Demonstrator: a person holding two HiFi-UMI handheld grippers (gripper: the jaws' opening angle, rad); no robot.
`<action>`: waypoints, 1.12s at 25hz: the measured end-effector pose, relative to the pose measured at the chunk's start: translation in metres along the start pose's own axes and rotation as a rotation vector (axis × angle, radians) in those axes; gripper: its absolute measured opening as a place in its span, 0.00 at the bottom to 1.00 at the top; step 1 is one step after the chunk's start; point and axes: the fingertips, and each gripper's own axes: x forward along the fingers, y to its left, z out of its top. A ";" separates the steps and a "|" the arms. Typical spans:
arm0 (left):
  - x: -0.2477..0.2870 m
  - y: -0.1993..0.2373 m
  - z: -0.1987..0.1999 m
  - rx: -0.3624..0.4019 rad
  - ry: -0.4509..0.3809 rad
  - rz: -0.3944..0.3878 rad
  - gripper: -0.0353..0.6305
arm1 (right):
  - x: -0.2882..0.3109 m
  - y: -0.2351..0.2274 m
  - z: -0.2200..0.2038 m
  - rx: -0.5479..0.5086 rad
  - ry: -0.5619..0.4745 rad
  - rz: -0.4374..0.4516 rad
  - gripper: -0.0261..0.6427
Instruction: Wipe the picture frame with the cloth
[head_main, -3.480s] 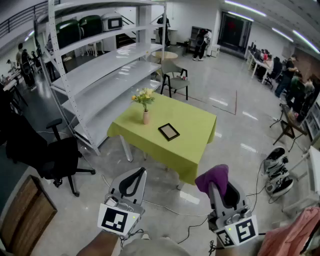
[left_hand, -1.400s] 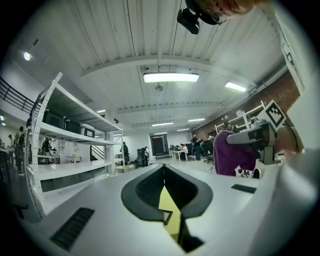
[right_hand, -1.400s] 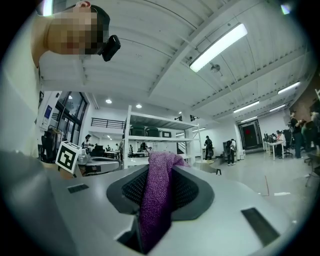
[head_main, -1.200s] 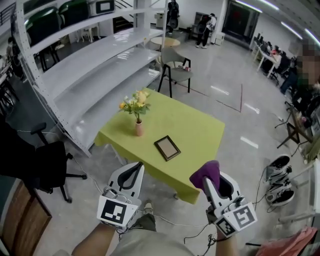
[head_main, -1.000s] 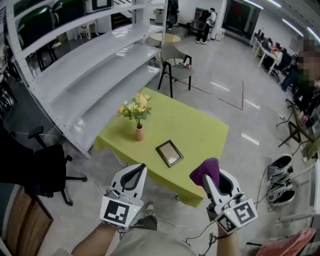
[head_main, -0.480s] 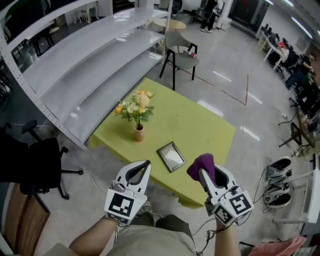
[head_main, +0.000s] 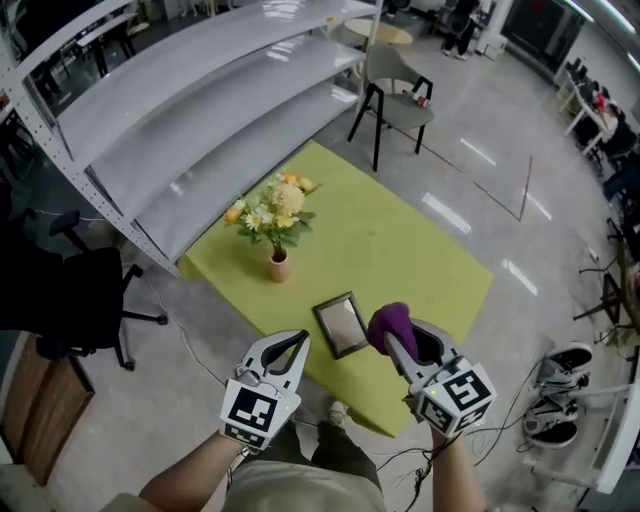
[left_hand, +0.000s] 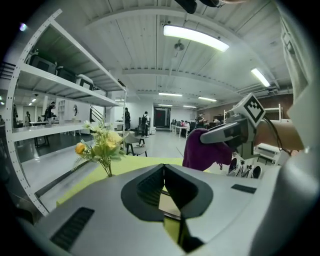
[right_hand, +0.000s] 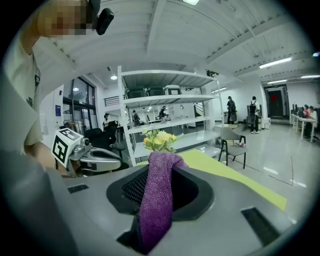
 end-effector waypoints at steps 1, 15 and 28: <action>0.008 0.000 -0.005 -0.010 0.009 0.006 0.06 | 0.008 -0.006 -0.004 -0.009 0.017 0.022 0.20; 0.098 -0.004 -0.095 -0.119 0.172 0.018 0.07 | 0.131 -0.029 -0.076 -0.177 0.279 0.284 0.20; 0.143 -0.005 -0.192 -0.151 0.328 -0.068 0.06 | 0.199 -0.005 -0.148 -0.180 0.418 0.452 0.20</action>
